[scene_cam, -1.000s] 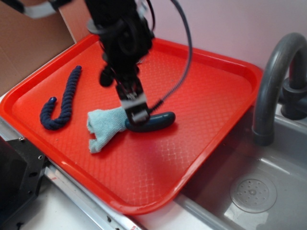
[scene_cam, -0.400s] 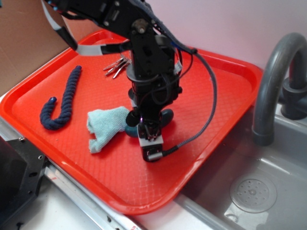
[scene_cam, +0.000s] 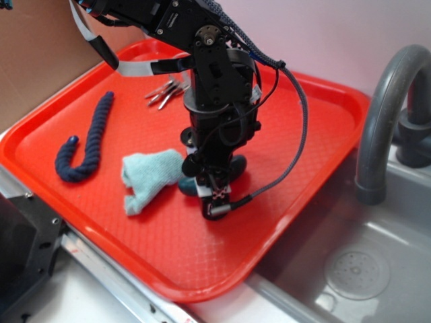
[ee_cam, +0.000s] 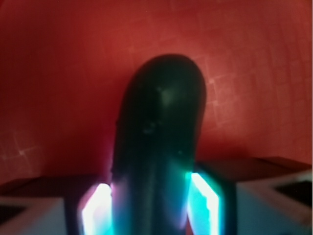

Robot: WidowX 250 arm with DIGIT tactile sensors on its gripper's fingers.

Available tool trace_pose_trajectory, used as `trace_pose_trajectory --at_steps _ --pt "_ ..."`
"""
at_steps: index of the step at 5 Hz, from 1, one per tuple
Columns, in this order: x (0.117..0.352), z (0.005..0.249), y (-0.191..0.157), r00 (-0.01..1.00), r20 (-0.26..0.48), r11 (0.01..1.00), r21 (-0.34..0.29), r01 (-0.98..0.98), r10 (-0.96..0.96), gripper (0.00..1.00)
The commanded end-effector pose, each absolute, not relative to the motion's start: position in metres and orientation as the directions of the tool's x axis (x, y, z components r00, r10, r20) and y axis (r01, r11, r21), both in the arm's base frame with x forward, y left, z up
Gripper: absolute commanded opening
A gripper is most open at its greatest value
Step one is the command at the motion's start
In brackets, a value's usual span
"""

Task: Grab the plastic pickle.

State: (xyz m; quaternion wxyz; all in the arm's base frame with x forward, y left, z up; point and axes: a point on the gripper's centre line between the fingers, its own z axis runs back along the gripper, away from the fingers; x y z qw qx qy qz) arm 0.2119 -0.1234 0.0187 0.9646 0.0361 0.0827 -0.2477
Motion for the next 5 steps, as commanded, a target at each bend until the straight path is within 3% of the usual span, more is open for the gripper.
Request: trace_pose_trajectory --at_steps 1,2,3,4,5 --pt "0.219 0.070 -0.098 0.952 -0.130 0.955 0.063 0.289 -0.279 0.00" --pt "0.215 0.119 -0.074 0.993 -0.018 0.991 0.049 0.122 -0.121 0.00" --pt "0.200 0.159 -0.052 0.995 0.091 0.999 0.003 0.045 -0.045 0.00" --pt "0.184 0.191 -0.037 0.983 0.182 0.999 0.001 -0.037 0.036 0.00" --pt "0.186 0.190 -0.033 0.984 0.166 0.997 -0.054 -0.056 0.064 0.00"
